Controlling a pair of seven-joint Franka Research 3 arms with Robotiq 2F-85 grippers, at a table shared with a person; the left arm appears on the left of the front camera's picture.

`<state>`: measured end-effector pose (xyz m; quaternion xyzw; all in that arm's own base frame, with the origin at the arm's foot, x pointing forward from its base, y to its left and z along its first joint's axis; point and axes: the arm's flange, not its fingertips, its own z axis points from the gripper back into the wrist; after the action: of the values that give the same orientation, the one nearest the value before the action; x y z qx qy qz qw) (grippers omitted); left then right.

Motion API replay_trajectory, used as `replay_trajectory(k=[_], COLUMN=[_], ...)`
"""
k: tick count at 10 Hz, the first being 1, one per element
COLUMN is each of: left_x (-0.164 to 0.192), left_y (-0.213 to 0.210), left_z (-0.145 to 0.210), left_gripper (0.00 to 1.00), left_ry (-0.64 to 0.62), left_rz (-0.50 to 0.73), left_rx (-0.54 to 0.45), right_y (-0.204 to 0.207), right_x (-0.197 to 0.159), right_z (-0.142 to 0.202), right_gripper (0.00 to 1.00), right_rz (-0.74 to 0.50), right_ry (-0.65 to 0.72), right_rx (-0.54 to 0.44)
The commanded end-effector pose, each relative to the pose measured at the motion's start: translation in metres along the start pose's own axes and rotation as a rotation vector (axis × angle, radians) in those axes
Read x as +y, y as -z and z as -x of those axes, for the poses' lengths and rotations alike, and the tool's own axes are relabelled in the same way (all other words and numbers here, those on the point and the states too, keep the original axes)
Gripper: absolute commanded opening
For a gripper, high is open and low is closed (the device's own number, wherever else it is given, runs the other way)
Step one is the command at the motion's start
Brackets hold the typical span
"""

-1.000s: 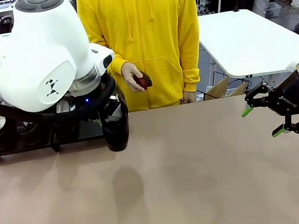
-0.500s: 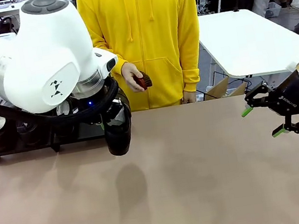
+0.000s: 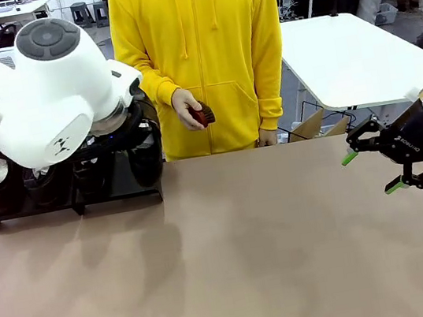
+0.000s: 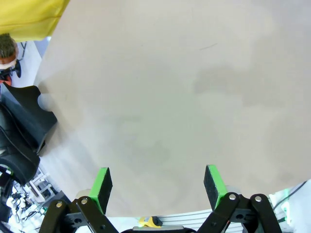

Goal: Organize the shoes by placing them on the stand.
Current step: Place the Shoe from the middle of the table onto the Shoes Stand.

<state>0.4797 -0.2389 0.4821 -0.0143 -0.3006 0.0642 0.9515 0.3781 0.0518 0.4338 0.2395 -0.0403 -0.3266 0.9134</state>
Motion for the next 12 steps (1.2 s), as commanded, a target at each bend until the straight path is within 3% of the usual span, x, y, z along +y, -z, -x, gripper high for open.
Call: replay_trajectory(k=[1, 5, 11, 12], left_x=[-0.006, 0.006, 0.006, 0.007], left_y=[0.022, 0.073, 0.093, 0.091], left_z=[-0.013, -0.031, -0.034, -0.034], left_gripper=[0.0, 0.0, 0.0, 0.08], left_ry=[-0.029, -0.042, -0.069, -0.068], left_rz=[-0.119, -0.145, -0.168, -0.181], left_rx=[-0.071, -0.066, -0.051, -0.052], right_y=[-0.001, -0.001, -0.001, -0.001], right_x=[0.0, 0.0, 0.0, 0.0], right_z=[-0.001, -0.001, -0.001, -0.001], right_gripper=[1.0, 1.0, 1.0, 1.0], right_rz=[-0.005, -0.005, -0.005, -0.005], right_ry=[-0.018, -0.018, -0.018, -0.018], right_rx=[-0.004, -0.004, -0.004, -0.004])
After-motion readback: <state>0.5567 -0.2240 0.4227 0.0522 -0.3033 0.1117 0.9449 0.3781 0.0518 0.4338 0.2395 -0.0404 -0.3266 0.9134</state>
